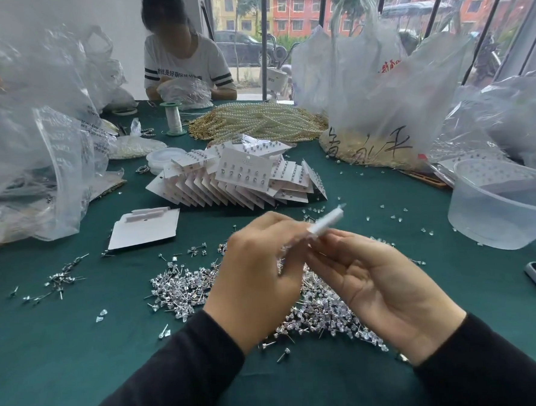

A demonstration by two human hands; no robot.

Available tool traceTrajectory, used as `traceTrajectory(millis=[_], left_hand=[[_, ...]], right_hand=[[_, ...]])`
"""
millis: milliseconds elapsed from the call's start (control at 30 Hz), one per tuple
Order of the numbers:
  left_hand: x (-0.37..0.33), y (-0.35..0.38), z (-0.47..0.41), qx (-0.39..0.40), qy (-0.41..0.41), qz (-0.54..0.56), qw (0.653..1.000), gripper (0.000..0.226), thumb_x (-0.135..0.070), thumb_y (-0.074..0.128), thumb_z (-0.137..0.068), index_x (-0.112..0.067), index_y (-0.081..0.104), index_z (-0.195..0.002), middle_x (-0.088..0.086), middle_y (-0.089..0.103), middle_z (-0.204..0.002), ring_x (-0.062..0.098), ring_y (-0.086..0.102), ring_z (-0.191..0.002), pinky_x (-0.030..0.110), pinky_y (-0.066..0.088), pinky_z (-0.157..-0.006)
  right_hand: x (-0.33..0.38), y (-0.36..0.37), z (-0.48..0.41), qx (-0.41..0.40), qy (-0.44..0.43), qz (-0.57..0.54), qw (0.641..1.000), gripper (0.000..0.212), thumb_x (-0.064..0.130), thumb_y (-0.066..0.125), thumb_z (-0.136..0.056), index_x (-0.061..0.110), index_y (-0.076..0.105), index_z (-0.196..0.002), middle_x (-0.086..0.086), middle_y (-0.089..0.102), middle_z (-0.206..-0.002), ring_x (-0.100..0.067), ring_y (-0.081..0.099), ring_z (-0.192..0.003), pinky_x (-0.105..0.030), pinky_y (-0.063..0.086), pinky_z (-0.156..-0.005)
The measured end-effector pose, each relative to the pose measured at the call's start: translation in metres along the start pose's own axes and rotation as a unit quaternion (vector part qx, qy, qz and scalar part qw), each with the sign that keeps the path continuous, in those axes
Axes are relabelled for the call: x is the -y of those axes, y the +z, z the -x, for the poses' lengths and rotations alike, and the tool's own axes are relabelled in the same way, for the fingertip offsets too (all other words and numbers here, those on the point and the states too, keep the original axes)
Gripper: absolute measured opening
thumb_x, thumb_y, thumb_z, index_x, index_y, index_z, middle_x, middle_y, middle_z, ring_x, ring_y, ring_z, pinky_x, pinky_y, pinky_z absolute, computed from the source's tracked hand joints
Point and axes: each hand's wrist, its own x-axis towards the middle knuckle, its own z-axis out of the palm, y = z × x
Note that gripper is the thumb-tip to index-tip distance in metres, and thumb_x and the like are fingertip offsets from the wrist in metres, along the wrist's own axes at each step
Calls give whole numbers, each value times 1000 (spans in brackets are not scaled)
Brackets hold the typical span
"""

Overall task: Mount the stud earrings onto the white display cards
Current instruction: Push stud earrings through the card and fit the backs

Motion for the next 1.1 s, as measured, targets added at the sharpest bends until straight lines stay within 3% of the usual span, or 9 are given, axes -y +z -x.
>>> traceTrajectory(millis=[67,133,200,267,300,367,433,800,1100], left_hand=[[3,-1,-2,-41,-147,122,981,13,-9,61,-82,-17,71,-83,-7,67,-68,8,64,-64,22,54,-65],[4,-3,-4,-54,-323,320,889,15,-2,61,-82,-15,68,-86,-3,71,-75,14,69,-65,30,58,-56],[8,-5,-7,-62,-409,419,809,11,0,59,-82,-8,61,-89,6,66,-90,16,70,-65,26,56,-50],[9,-9,-8,-68,-443,462,765,11,-1,58,-82,-3,56,-92,11,63,-95,19,70,-64,25,56,-49],[9,-10,-8,-71,-448,474,755,12,-1,58,-81,-3,56,-92,12,64,-94,20,70,-63,25,55,-49],[11,-12,-8,-82,-449,487,745,14,1,60,-79,-2,56,-92,12,67,-90,21,70,-64,25,55,-49],[14,-12,-8,-91,-449,494,739,18,3,61,-77,-1,55,-93,14,68,-90,23,70,-66,25,55,-49],[14,-10,-9,-81,-460,480,743,22,2,63,-75,0,57,-96,13,66,-93,17,70,-63,23,55,-50],[15,-4,-6,-72,-474,447,755,17,3,64,-76,1,59,-92,13,66,-90,19,67,-65,23,54,-47]], right_hand=[[5,-3,0,5,19,-5,1000,16,-1,60,-65,-6,71,-75,-22,70,-82,-29,70,-79,-32,59,-67],[14,-8,1,14,29,12,999,16,1,60,-67,-5,72,-76,-21,70,-85,-31,69,-82,-32,59,-67],[26,-14,0,-2,-2,85,996,15,2,59,-72,-3,72,-77,-18,71,-83,-27,70,-77,-29,58,-64],[36,-20,-1,-68,-80,241,965,12,1,59,-80,2,71,-79,-13,72,-78,-22,68,-73,-26,58,-63],[40,-24,-2,-116,-133,363,915,12,2,60,-83,6,70,-80,-9,72,-76,-18,66,-71,-22,56,-63],[46,-34,-6,-168,-219,603,748,11,7,64,-82,15,71,-79,2,70,-72,-8,63,-66,-10,47,-61],[47,-39,-8,-148,-217,707,657,13,9,65,-81,19,70,-76,10,65,-68,2,57,-61,-5,41,-54],[25,-50,-24,-113,-166,790,579,9,14,64,-80,16,71,-74,12,59,-66,4,49,-63,-5,34,-48],[29,-48,-23,-154,-231,743,610,13,7,59,-77,16,65,-69,8,62,-64,-3,56,-62,-8,41,-53]])
